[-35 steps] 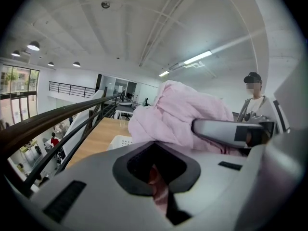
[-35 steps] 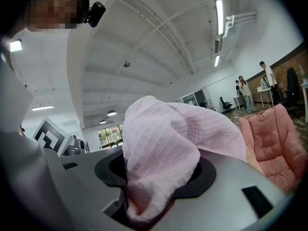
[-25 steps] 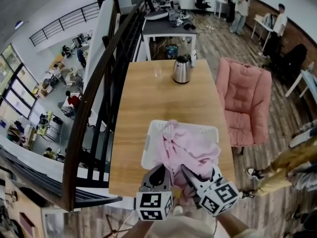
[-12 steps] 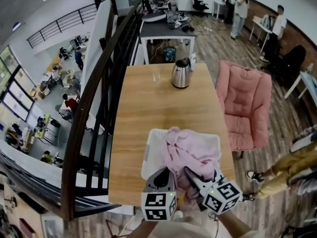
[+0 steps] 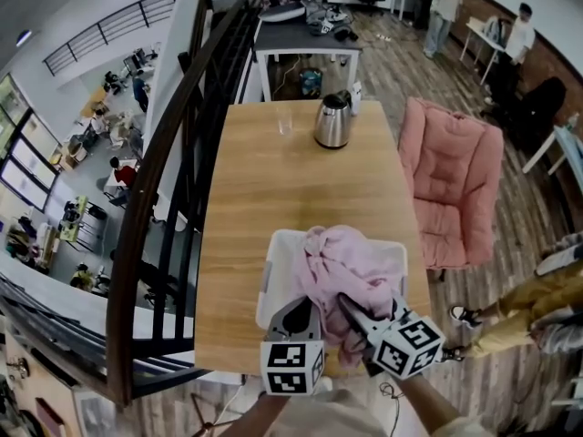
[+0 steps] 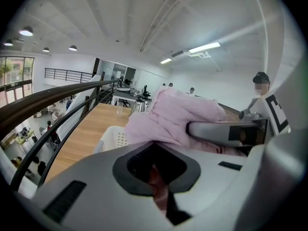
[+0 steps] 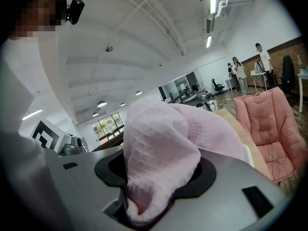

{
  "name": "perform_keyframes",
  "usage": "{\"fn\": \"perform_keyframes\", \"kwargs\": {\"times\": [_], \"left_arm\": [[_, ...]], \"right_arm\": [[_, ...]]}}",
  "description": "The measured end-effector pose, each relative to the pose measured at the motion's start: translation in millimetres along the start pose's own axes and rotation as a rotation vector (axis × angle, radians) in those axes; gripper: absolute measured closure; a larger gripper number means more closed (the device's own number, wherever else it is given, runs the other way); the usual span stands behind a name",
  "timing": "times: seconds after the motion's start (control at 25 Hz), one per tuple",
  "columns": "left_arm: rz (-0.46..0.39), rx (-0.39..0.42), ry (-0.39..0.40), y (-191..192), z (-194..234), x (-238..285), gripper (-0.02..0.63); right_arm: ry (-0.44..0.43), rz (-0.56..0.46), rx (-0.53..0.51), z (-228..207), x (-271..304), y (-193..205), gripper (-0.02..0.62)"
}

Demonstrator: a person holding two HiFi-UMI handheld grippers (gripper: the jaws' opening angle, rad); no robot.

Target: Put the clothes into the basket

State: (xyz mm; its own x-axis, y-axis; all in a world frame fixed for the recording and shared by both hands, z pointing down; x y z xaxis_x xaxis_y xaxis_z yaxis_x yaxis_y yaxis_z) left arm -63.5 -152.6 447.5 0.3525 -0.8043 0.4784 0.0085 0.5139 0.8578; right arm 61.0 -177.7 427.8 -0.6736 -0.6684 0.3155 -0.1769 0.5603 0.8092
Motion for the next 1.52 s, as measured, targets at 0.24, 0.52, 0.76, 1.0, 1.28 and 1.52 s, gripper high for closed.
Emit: {"fn": "perform_keyframes", "kwargs": {"times": [0.24, 0.52, 0.76, 1.0, 1.28, 1.52], "left_arm": [[0.034, -0.01, -0.008, 6, 7, 17, 0.606], [0.071, -0.026, 0.0, 16, 13, 33, 0.606], [0.102, -0.036, 0.016, 22, 15, 47, 0.606], [0.12, -0.024, 0.031, 23, 20, 58, 0.606], [0.148, -0.004, 0.047, 27, 23, 68, 0.606], [0.194, 0.006, 0.06, 36, 31, 86, 0.606]], "right_arm": [[0.005, 0.039, 0.004, -14, 16, 5, 0.353], [0.028, 0.086, 0.053, -33, 29, 18, 0.351], [0.063, 0.12, 0.082, -48, 35, 28, 0.348], [0.094, 0.16, 0.093, -59, 45, 40, 0.348], [0.133, 0.191, 0.105, -71, 53, 51, 0.347], [0.166, 0.226, 0.082, -79, 65, 58, 0.345]]}}
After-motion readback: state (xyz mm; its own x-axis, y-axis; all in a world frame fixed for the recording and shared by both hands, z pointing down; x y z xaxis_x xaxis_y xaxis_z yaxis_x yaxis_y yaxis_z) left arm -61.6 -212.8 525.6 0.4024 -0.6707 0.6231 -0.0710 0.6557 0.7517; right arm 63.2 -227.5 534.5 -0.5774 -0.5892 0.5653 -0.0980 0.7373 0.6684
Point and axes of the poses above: the fingertips, and each gripper's own axes: x forward along the fingers, z to its left, y out of its underside, the point moved 5 cm from there along -x, backward along the fingers, and after that the axes turned 7 degrees about x, right-handed, at the moved point
